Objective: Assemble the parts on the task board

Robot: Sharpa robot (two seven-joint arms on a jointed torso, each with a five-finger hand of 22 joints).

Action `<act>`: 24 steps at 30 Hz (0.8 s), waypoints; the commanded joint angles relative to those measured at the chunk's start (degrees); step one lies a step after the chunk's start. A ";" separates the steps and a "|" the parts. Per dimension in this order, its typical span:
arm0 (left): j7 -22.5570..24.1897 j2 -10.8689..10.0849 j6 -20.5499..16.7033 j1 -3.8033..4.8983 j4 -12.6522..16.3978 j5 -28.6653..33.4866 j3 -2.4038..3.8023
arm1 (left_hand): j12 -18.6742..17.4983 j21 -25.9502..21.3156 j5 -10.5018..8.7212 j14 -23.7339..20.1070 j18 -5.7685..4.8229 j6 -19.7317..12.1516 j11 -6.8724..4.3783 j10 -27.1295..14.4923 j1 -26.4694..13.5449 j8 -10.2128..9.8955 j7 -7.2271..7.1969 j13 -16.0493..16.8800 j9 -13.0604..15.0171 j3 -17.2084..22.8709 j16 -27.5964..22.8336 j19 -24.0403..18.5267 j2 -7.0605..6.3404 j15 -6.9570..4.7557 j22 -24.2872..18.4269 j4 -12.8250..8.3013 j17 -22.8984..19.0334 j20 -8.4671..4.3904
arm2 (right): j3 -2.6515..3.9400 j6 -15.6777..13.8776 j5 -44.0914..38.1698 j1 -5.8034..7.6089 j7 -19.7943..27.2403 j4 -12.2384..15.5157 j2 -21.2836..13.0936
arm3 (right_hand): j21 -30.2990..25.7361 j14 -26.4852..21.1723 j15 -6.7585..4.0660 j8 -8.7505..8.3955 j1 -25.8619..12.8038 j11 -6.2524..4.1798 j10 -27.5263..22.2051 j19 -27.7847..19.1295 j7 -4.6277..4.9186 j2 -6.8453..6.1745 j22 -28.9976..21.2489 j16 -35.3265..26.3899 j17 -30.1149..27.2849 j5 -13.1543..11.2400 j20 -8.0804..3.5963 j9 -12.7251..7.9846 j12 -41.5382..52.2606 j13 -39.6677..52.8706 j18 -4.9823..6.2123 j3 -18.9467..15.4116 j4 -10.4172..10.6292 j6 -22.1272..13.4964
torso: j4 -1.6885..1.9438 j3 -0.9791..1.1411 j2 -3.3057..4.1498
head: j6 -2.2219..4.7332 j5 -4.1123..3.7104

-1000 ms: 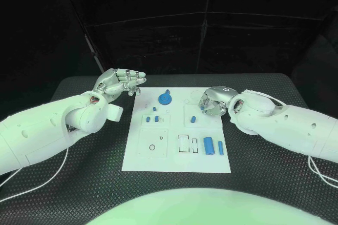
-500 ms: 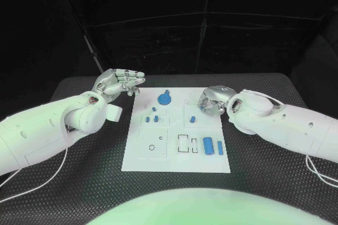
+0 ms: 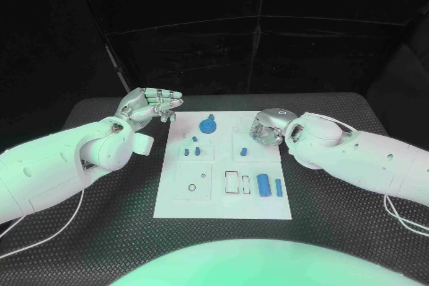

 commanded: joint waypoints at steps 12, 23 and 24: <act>0.15 -0.14 0.69 0.07 0.27 0.37 0.07 | 0.23 -0.42 0.04 -0.99 0.63 -0.71 0.26 -1.02 0.14 -0.65 0.77 -0.13 -0.21 -0.15 -0.80 -0.45 0.22 0.24 -0.23 -0.61 -0.79 0.28 | -0.14 4.50 -2.93 -0.13 -3.89 0.12 0.72 | 0.73 1.89 0.03 -0.49 -2.27 0.20 -0.04 0.03 0.18 -0.50 0.68 0.45 -0.13 -1.30 0.12 -0.13 -0.61 -0.12 -0.57 0.92 -0.52 0.31 | 0.02 -0.02 -0.11 | 0.00 -0.07; -0.06 -0.26 0.61 0.07 0.29 0.37 0.07 | 0.28 -0.56 0.08 -1.50 0.62 -0.89 0.38 -1.28 0.27 -0.77 0.91 -0.15 -0.22 -0.14 -1.49 -0.55 0.31 0.34 -0.30 -0.78 -1.78 0.34 | -0.13 -3.99 -3.04 -0.13 -2.48 1.99 -0.42 | 1.41 1.92 -0.05 -0.30 -3.53 0.01 0.49 0.26 -0.02 -0.21 1.62 0.84 0.14 -0.37 0.13 -0.02 -0.52 -0.03 -0.68 1.47 -0.61 0.92 | 0.06 0.00 -0.02 | 0.00 -0.24; -0.11 -0.27 0.60 0.07 0.29 0.37 0.07 | 0.29 -0.58 0.11 -1.50 0.62 -0.92 0.40 -1.32 0.31 -0.78 0.94 -0.15 -0.22 -0.11 -1.47 -0.56 0.34 0.35 -0.31 -0.82 -1.73 0.35 | -0.12 -4.64 -3.04 -0.13 -2.41 2.21 -0.56 | 1.48 1.93 -0.08 -0.27 -3.58 -0.01 0.55 0.30 -0.05 -0.17 1.72 0.88 0.17 -0.31 0.12 -0.01 -0.50 -0.02 -0.70 1.53 -0.65 1.01 | 0.05 -0.01 -0.03 | 0.00 -0.23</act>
